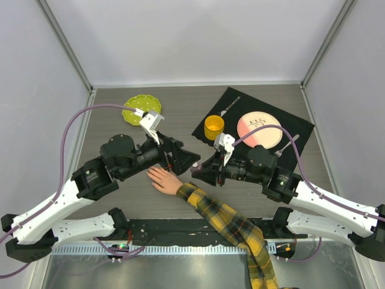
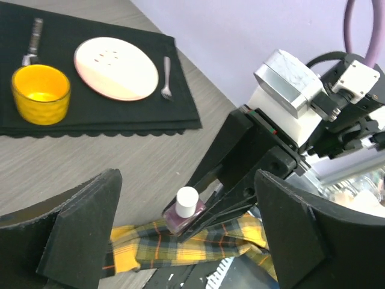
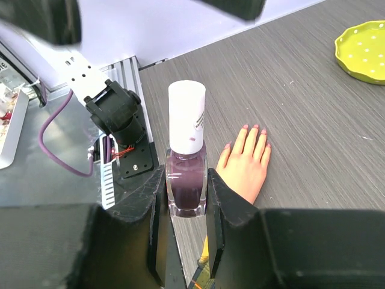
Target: Paint the nails
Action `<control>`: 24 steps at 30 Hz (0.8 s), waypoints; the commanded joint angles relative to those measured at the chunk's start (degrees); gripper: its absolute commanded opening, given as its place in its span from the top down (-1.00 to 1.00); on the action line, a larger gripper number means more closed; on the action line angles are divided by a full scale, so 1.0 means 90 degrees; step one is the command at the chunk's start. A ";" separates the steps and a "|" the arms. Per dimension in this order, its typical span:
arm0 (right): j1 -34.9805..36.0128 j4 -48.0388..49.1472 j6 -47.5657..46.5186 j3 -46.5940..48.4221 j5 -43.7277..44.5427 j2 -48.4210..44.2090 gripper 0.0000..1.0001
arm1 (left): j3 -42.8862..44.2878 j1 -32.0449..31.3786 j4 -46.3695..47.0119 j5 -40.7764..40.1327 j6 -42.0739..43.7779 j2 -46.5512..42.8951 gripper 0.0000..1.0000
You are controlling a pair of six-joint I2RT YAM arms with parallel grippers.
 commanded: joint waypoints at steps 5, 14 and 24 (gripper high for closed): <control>0.0004 0.0079 -0.0198 0.0207 -0.0414 -0.0045 0.98 | 0.0978 0.0023 -0.1317 -0.0680 0.0600 0.0003 -0.57; 0.0004 -0.0156 -0.0482 0.0373 -0.0696 0.0082 0.98 | 0.2103 0.0033 -0.2871 0.0629 0.1118 0.0795 -0.10; 0.0004 -0.0186 -0.0628 0.0412 -0.0765 0.0131 0.98 | 0.1868 0.0033 -0.2744 0.1303 0.1108 0.0892 -0.36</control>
